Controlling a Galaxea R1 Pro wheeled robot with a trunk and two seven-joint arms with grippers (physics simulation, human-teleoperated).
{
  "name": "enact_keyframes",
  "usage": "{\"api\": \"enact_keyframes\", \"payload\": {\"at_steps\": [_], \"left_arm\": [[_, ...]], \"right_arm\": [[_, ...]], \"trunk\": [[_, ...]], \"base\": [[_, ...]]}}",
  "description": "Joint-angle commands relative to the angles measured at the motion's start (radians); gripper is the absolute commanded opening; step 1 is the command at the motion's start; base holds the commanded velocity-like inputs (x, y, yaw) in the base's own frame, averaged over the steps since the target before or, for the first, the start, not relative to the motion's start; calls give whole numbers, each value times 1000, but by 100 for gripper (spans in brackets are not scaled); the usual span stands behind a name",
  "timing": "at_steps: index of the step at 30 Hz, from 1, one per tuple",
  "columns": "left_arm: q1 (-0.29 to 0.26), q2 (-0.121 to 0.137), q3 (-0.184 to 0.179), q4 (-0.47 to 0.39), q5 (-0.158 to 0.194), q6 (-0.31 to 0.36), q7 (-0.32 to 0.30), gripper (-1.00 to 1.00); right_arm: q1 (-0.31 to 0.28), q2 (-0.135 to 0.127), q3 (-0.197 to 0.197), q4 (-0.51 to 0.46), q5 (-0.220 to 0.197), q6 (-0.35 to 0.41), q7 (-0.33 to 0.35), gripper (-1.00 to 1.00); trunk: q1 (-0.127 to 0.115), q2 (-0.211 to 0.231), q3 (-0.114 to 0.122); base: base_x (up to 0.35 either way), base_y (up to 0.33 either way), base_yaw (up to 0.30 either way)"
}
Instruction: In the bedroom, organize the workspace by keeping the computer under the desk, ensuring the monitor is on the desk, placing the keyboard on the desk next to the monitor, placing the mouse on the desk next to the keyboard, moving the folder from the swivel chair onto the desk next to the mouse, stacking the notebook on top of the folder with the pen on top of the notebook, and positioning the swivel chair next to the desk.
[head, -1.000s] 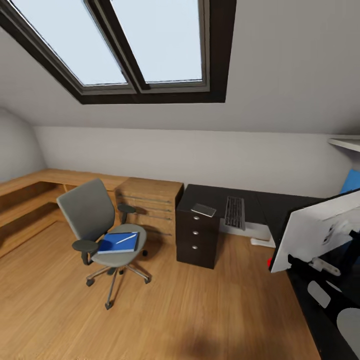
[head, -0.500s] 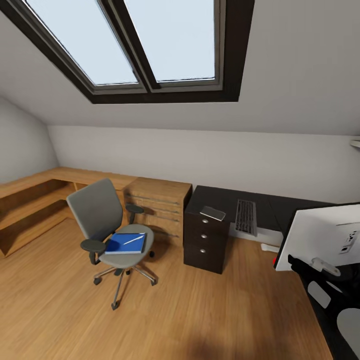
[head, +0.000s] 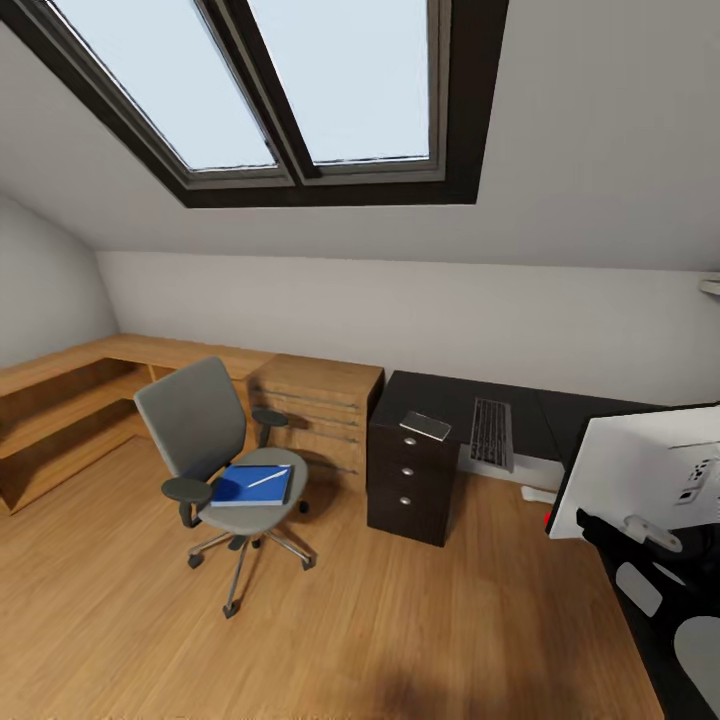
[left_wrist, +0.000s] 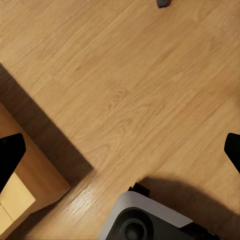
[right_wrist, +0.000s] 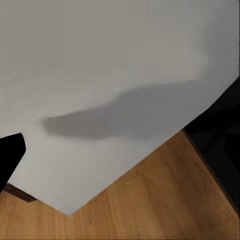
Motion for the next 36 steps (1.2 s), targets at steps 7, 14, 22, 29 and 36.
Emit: {"api": "enact_keyframes", "payload": {"at_steps": [7, 14, 22, 29, 36], "left_arm": [[0, 1, -6, -1, 11, -5, 7, 100], [0, 1, -6, -1, 11, -5, 7, 100], [0, 1, -6, -1, 11, -5, 7, 100], [0, 1, -6, -1, 11, -6, 7, 100], [0, 0, -6, 1, 12, -7, 6, 100]], "right_arm": [[-1, 0, 8, 3, -11, -8, 2, 100], [-1, 1, 8, 5, -12, -26, 4, 100], [-1, -1, 8, 7, -12, -29, 4, 100], [-1, -1, 8, 7, -11, -44, 4, 100], [1, 0, 10, 8, -9, -98, 6, 100]], "trunk": [[0, -2, -2], [0, -2, 5], [0, -2, 13], [0, -2, 21], [0, -2, 28]], "base": [[-270, 0, -3], [-8, 0, -155], [0, 0, -211], [0, 0, -232], [0, 0, -234]]}}
